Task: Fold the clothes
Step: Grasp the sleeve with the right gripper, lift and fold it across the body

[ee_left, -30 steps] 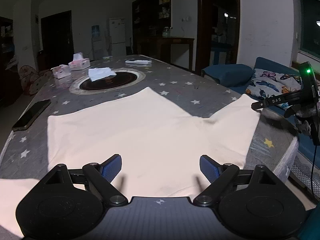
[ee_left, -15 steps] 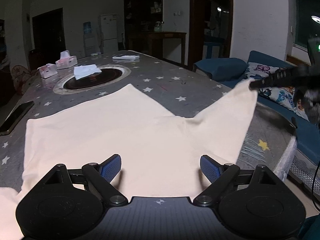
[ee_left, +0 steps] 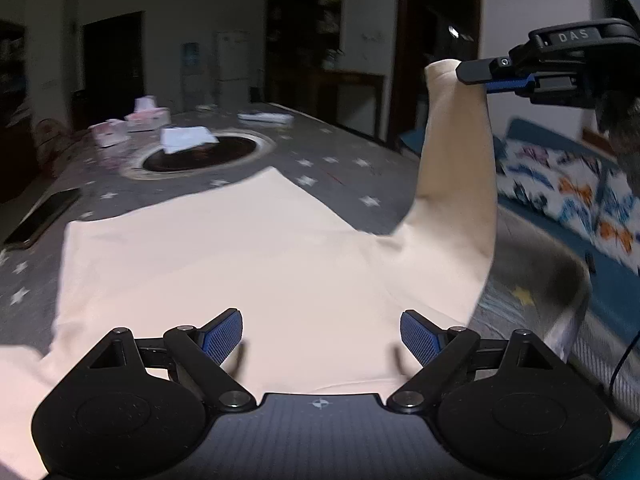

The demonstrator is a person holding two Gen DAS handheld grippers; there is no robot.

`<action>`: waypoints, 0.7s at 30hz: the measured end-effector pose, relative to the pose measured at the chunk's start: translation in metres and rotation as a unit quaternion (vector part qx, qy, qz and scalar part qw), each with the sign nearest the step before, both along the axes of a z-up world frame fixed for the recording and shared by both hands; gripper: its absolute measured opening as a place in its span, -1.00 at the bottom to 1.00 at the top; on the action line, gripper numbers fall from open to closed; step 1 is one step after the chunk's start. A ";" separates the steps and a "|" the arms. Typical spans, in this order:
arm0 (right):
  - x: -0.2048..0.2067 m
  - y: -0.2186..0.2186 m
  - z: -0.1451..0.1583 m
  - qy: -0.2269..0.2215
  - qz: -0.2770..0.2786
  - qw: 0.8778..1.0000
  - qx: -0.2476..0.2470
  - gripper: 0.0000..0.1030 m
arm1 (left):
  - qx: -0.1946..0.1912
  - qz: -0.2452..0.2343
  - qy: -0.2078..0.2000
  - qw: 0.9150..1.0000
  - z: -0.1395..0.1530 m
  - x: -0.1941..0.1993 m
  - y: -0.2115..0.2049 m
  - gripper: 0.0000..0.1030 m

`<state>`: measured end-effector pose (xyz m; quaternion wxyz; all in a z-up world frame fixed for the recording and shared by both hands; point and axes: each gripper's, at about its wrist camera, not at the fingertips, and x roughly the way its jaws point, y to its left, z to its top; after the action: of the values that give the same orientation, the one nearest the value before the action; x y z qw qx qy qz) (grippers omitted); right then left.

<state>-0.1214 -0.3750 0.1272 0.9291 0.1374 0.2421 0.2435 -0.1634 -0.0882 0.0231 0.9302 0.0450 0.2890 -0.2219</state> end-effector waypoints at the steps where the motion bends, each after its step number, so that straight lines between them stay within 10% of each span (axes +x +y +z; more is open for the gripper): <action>1: 0.003 0.012 0.003 -0.002 0.018 1.000 0.002 -0.80 | -0.004 0.009 -0.003 1.000 0.002 -0.002 0.006 0.72; 21: 0.022 0.189 -0.060 0.090 0.239 0.965 -0.053 -0.64 | -0.025 0.128 -0.010 0.991 0.006 -0.031 0.090 0.73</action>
<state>-0.0989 -0.1857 0.0674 0.8241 0.0476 0.3630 0.4322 -0.1949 0.0022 0.0288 0.9546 -0.0132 0.2774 -0.1076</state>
